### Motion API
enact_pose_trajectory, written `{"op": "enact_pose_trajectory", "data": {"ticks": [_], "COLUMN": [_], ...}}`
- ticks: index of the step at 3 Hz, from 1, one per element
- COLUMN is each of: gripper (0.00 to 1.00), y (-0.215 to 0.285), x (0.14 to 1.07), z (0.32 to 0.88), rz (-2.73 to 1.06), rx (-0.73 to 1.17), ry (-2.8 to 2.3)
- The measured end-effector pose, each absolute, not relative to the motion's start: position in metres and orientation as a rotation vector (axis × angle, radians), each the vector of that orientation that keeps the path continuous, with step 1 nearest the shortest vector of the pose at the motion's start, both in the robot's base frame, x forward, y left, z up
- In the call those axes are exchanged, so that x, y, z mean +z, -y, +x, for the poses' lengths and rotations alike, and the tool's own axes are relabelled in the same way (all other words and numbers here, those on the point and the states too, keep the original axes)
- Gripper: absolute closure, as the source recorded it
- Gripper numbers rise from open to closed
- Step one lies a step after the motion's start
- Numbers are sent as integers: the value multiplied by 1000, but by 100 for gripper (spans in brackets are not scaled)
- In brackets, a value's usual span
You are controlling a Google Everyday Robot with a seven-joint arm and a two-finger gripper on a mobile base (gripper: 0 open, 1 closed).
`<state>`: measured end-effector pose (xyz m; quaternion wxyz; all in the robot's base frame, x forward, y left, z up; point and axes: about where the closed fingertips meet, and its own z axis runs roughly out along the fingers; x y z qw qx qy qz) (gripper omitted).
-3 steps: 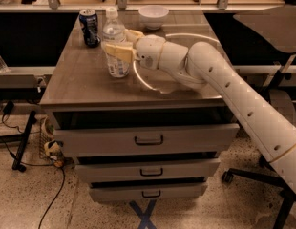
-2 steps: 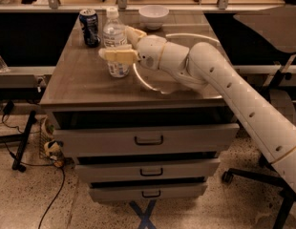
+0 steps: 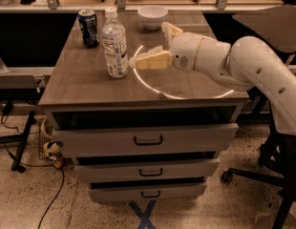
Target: Place blue plastic bottle upright
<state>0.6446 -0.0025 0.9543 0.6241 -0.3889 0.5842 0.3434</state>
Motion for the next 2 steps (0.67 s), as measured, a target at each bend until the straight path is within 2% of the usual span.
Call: {"op": "enact_pose_trajectory", "data": {"ticks": [1, 2], "gripper": [0, 0], "y": [48, 86], "x": [987, 1001], "z": [598, 575], "rz": [-856, -830], "rx": [664, 558], "ry": [-1409, -1443]}}
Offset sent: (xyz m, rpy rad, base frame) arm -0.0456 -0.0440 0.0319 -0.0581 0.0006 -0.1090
